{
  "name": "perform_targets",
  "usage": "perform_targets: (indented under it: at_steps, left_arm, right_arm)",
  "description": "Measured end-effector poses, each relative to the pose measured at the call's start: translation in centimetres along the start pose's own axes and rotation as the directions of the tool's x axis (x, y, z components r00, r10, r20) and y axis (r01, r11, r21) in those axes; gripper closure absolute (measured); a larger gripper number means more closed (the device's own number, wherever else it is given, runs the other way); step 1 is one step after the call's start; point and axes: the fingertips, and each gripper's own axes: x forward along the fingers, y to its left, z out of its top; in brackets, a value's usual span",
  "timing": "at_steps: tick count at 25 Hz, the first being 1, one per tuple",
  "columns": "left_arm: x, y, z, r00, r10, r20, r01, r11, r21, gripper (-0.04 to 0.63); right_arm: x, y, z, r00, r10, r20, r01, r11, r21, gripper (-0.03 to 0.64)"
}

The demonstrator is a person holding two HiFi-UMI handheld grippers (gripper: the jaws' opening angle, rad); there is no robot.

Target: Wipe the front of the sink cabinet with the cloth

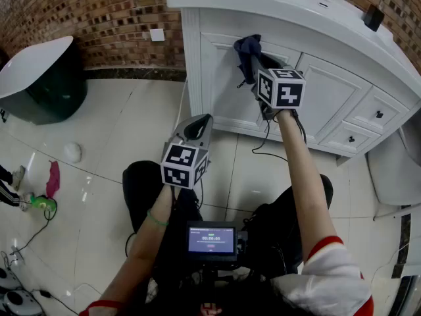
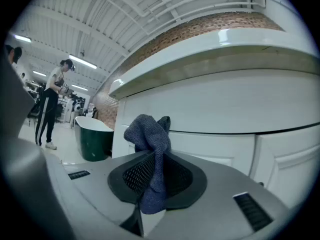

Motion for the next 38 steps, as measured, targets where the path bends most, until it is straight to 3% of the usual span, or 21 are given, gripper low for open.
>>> perform_targets:
  at_steps: [8, 13, 20, 29, 33, 38]
  left_arm:
    - [0.8, -2.1, -0.5, 0.999, -0.027, -0.02, 0.027, 1.0, 0.001, 0.575]
    - [1.4, -3.2, -0.9, 0.999, -0.042, -0.027, 0.042, 0.999, 0.0, 0.574]
    - [1.5, -2.8, -1.6, 0.999, -0.032, -0.037, 0.031, 0.999, -0.026, 0.574]
    - [-0.4, -0.4, -3.0, 0.998, 0.004, -0.062, -0.006, 0.999, -0.039, 0.574]
    - [-1.3, 0.9, -3.7, 0.997, 0.022, -0.072, -0.026, 0.998, -0.049, 0.574]
    - [-1.4, 1.4, -3.6, 0.997, 0.022, -0.068, -0.026, 0.998, -0.053, 0.575]
  right_arm:
    - [-4.0, -6.2, -0.5, 0.994, -0.105, -0.01, 0.105, 0.994, 0.004, 0.557]
    - [-5.1, -7.4, -0.7, 0.993, -0.12, -0.01, 0.12, 0.993, 0.012, 0.557]
    - [-1.6, -0.2, -1.5, 1.0, 0.008, -0.025, -0.008, 1.0, -0.007, 0.557]
    - [5.3, 10.5, -3.5, 0.984, 0.155, -0.083, -0.156, 0.988, -0.005, 0.557]
    - [6.6, 11.6, -4.6, 0.981, 0.154, -0.117, -0.158, 0.987, -0.018, 0.557]
    - [5.6, 8.6, -5.3, 0.987, 0.101, -0.128, -0.102, 0.995, -0.004, 0.557]
